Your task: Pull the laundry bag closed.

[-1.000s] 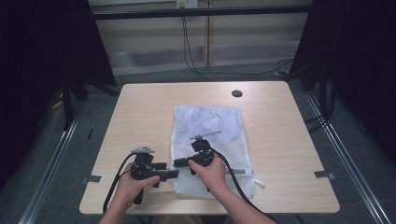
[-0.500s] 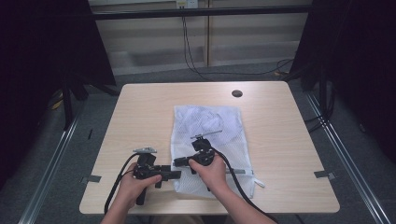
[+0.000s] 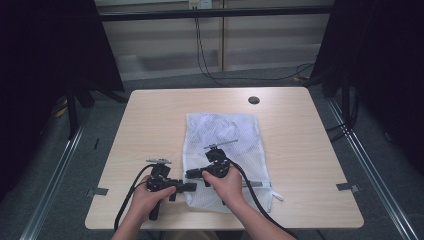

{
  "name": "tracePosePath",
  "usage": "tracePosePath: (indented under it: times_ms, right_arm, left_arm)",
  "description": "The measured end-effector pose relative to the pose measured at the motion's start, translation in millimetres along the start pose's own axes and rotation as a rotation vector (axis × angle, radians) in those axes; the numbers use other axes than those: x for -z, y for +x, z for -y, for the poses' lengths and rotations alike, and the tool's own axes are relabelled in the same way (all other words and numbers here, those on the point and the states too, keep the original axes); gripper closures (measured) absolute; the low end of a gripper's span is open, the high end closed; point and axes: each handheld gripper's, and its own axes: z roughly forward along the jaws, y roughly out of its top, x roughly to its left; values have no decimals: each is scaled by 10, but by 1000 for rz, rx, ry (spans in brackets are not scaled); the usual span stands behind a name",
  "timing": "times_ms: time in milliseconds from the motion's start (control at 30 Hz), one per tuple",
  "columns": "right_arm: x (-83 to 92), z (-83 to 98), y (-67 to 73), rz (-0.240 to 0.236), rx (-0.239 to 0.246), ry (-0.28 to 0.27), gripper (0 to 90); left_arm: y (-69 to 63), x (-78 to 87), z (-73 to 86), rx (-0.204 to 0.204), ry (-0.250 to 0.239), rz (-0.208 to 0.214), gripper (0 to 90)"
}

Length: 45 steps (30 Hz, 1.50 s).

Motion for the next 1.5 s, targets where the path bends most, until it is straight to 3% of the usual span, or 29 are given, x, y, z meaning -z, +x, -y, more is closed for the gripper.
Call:
tracePosePath:
  times_ms: [100, 200, 600, 900, 1300, 1500]
  right_arm:
    - [6, 1, -2, -3, 1, -2, 870]
    - [11, 2, -4, -1, 1, -1, 870]
    - [35, 7, -14, -1, -6, -5, 870]
    - [68, 12, -31, -16, -21, -1, 871]
    - [102, 30, -60, -25, -22, 10, 871]
    - [118, 41, -83, -23, -24, 13, 872]
  left_arm:
    - [3, -8, -6, 4, -5, 12, 655]
    - [5, -22, -11, 34, -9, 31, 687]
    - [22, -22, -26, 79, -7, 36, 871]
    - [9, 13, -24, 135, -15, 31, 882]
    - [20, 24, -13, 172, -19, 34, 883]
    - [36, 29, -12, 162, -20, 28, 883]
